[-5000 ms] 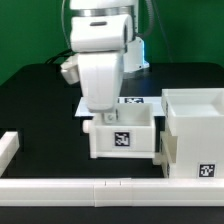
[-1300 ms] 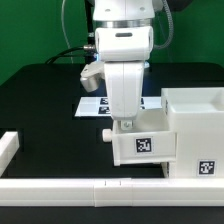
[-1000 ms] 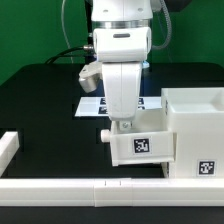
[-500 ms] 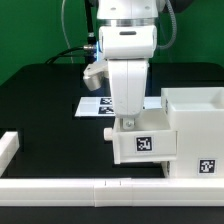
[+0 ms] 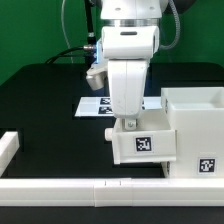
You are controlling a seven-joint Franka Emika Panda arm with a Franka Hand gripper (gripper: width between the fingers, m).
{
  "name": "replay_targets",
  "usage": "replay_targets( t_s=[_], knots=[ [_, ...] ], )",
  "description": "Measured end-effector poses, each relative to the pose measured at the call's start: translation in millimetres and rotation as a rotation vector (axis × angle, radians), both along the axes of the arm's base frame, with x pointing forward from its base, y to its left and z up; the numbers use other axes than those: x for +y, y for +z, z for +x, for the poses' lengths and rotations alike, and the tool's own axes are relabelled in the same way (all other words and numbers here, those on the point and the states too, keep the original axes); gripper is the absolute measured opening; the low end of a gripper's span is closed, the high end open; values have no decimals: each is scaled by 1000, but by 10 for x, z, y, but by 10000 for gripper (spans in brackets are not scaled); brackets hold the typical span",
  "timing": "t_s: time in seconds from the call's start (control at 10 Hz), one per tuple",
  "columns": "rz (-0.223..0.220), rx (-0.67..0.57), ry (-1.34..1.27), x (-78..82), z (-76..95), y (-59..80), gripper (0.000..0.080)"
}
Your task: Assemble drawer
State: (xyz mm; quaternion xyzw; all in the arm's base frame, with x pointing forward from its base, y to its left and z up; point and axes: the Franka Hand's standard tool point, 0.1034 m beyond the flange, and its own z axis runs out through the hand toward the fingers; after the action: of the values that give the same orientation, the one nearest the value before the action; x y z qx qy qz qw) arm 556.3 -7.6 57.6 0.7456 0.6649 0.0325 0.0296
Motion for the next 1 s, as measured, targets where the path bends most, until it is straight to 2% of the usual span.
replay_targets(
  t_s=[0.4, 0.5, 0.6, 0.7, 1.0],
  knots=[
    [-3, -6, 8, -12, 11, 13, 38],
    [-18, -40, 49, -65, 54, 86, 38],
    [-22, -39, 62, -109, 30, 75, 38],
    [-19, -37, 72, -38, -76, -39, 38],
    [-19, -31, 61, -66, -81, -38, 39]
  ],
)
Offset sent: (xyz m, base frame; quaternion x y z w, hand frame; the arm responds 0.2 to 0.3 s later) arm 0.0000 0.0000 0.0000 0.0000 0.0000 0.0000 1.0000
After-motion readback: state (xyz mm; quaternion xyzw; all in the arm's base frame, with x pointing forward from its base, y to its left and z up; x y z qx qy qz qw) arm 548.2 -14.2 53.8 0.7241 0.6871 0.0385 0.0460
